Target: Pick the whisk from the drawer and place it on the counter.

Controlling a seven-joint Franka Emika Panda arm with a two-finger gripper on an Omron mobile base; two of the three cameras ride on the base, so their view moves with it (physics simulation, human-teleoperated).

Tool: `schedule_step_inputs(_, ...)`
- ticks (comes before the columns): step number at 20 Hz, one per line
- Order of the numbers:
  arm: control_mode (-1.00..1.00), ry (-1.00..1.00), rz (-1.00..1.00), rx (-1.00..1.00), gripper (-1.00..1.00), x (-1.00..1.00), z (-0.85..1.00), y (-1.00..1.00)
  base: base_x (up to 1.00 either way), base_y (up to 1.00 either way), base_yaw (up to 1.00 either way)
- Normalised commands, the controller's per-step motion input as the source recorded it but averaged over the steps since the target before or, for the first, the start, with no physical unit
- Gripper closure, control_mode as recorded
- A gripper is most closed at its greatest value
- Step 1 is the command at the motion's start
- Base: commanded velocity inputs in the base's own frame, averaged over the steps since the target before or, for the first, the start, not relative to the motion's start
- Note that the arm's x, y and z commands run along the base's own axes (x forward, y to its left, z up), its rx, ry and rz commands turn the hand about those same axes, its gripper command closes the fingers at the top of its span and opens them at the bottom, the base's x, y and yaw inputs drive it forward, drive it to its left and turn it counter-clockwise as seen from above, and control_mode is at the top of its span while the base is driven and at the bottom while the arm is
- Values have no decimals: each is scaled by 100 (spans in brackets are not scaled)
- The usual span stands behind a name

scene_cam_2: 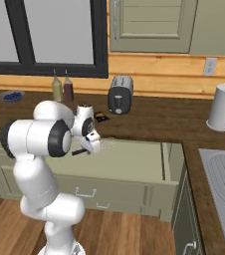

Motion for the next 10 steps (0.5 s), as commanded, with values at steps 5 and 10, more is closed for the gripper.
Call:
schedule_step_inputs(5, -100, -51, -9, 0, 100, 8, 100, -4, 0, 0, 0)
schedule_step_inputs(10, -100, -47, -4, 0, 100, 53, 57, 8, 0, 0, 0)
